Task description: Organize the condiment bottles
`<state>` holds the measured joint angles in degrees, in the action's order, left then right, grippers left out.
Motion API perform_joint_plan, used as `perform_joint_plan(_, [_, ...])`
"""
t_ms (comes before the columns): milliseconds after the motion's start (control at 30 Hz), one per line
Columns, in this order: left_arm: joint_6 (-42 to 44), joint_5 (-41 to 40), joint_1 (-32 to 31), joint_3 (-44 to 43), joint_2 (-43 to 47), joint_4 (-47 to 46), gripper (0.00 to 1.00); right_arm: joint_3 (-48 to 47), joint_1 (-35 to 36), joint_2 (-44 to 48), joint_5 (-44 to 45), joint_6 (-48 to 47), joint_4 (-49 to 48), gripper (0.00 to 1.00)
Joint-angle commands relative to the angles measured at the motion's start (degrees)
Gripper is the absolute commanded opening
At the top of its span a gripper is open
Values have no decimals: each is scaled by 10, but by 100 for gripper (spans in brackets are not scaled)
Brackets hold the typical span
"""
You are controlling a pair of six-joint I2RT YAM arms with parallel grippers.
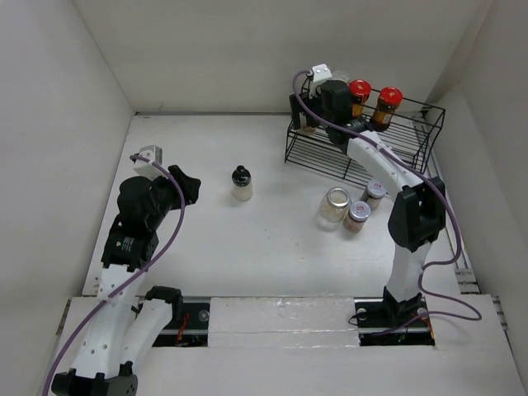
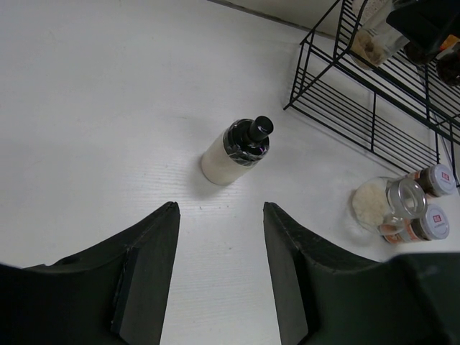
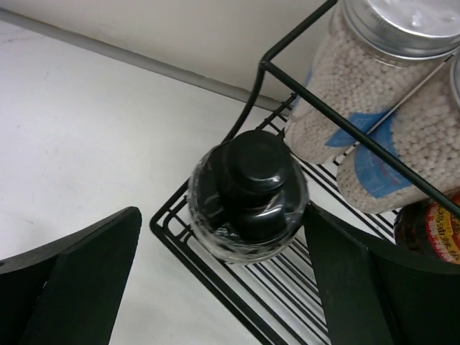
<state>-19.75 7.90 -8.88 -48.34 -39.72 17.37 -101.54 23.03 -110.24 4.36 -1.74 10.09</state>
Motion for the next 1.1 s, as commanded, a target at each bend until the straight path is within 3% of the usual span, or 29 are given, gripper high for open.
perform_joint_plan(0, [6,4,8,-4,-2,-26,46,-15,7,50,38,-12,-16,100])
perform_joint_plan(133, [6,4,8,-4,-2,-26,46,26,35,111,52,-18,-44,100])
perform_joint_plan(233, [6,-2,8,-4,-2,-26,46,128,75,177,59,-24,-114,98])
perform_joint_plan(300, [6,-2,8,-4,3,-26,46,214,119,207,43,-22,-178,90])
perform_joint_plan(400, [6,-8,8,-4,3,-26,45,307,169,208,-34,30,-256,80])
perform_joint_plan(467, [6,-8,8,-4,3,-26,45,331,185,180,-126,51,-306,85])
perform_joint_plan(533, [6,-8,8,-4,3,-26,45,301,212,133,-136,63,-285,96])
perform_joint_plan(600, [6,-8,8,-4,3,-26,45,280,235,107,-110,63,-259,100])
perform_joint_plan(867, [6,-6,8,-4,4,-21,45,220,246,-7,-74,52,-241,100])
perform_joint_plan(1067, [6,-1,8,-4,-2,-21,45,186,246,-43,-36,46,-246,100])
